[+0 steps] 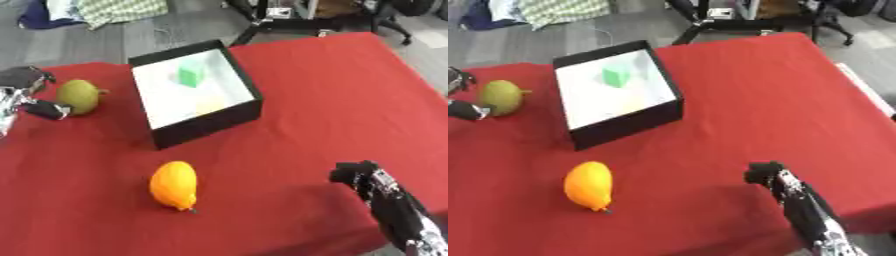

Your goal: Pick up objects on the table and place them in the box.

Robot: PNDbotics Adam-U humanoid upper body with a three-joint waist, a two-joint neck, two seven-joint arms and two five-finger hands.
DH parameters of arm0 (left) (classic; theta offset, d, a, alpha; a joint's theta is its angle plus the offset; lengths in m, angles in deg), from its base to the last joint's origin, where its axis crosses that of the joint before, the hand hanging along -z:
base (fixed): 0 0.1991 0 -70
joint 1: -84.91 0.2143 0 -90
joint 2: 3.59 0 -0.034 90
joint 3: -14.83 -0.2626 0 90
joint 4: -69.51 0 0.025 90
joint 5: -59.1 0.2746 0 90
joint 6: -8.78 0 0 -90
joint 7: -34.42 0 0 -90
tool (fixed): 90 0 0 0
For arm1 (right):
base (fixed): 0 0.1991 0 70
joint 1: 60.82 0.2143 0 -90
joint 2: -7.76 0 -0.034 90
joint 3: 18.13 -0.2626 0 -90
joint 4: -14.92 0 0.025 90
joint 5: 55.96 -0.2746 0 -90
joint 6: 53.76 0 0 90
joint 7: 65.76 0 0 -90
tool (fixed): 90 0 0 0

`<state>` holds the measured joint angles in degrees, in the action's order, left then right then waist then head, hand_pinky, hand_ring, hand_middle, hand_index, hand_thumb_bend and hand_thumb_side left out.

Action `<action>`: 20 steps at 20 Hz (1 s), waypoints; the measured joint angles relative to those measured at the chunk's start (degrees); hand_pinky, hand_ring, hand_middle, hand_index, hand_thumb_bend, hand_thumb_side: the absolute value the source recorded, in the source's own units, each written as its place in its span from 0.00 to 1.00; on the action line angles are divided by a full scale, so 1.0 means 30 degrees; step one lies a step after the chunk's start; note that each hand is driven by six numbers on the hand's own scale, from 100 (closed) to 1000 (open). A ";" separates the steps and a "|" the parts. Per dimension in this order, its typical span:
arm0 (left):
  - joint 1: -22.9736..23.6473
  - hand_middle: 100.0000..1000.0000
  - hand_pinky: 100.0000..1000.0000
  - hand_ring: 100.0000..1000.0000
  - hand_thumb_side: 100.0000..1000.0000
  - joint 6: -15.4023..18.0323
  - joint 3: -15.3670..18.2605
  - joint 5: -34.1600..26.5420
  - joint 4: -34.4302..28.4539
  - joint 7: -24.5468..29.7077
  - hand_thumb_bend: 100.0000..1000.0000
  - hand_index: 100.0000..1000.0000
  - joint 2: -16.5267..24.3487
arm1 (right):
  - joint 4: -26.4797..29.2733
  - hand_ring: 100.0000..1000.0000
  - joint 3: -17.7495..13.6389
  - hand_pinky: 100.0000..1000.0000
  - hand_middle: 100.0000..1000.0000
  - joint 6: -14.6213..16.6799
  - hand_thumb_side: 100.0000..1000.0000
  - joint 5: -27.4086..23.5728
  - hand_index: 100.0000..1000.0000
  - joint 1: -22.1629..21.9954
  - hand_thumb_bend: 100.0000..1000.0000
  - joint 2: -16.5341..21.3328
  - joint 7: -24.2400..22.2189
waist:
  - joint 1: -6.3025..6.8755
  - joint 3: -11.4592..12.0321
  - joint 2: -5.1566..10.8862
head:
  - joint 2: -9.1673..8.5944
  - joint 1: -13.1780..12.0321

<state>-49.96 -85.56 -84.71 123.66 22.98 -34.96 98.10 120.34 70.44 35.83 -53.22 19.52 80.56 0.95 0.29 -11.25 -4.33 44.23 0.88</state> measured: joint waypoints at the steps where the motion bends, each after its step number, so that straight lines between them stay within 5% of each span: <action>1: 0.0016 0.63 0.75 0.64 0.44 0.0053 0.0002 -0.0020 0.0040 0.0061 0.23 0.84 -0.0034 | 0.0000 0.78 0.0000 1.00 0.67 0.0000 1.00 0.0000 0.78 -0.0001 0.00 0.0000 0.0000 | 0.0000 0.0001 0.0000 | 0.0000 -0.0005; 8: 0.0191 0.45 0.71 0.52 0.00 -0.0009 0.0045 -0.0096 0.0015 -0.1088 0.04 0.68 -0.0186 | 0.0000 0.78 0.0000 1.00 0.67 0.0003 1.00 0.0000 0.78 -0.0001 0.00 0.0000 0.0001 | 0.0000 0.0031 0.0000 | 0.0000 -0.0019; 13: 0.0344 0.34 0.67 0.44 0.00 -0.0438 0.0082 -0.0421 -0.0231 -0.3903 0.00 0.56 -0.0220 | 0.0000 0.78 0.0000 1.00 0.67 -0.0001 1.00 0.0012 0.78 -0.0015 0.00 0.0000 -0.0002 | -0.0001 0.0103 -0.0001 | 0.0000 -0.0001; 20: 0.0322 0.32 0.68 0.43 0.02 -0.0582 0.0051 -0.2034 -0.0614 -0.6459 0.00 0.54 -0.0327 | 0.0000 0.78 0.0000 1.00 0.67 0.0017 1.00 0.0012 0.78 -0.0109 0.00 0.0000 -0.0002 | -0.0001 0.0114 -0.0001 | 0.0000 0.0005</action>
<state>-48.99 -87.30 -84.56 117.56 21.14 -54.34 97.12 120.34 70.44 35.88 -53.19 19.19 80.56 0.94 0.29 -10.91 -4.33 44.23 0.90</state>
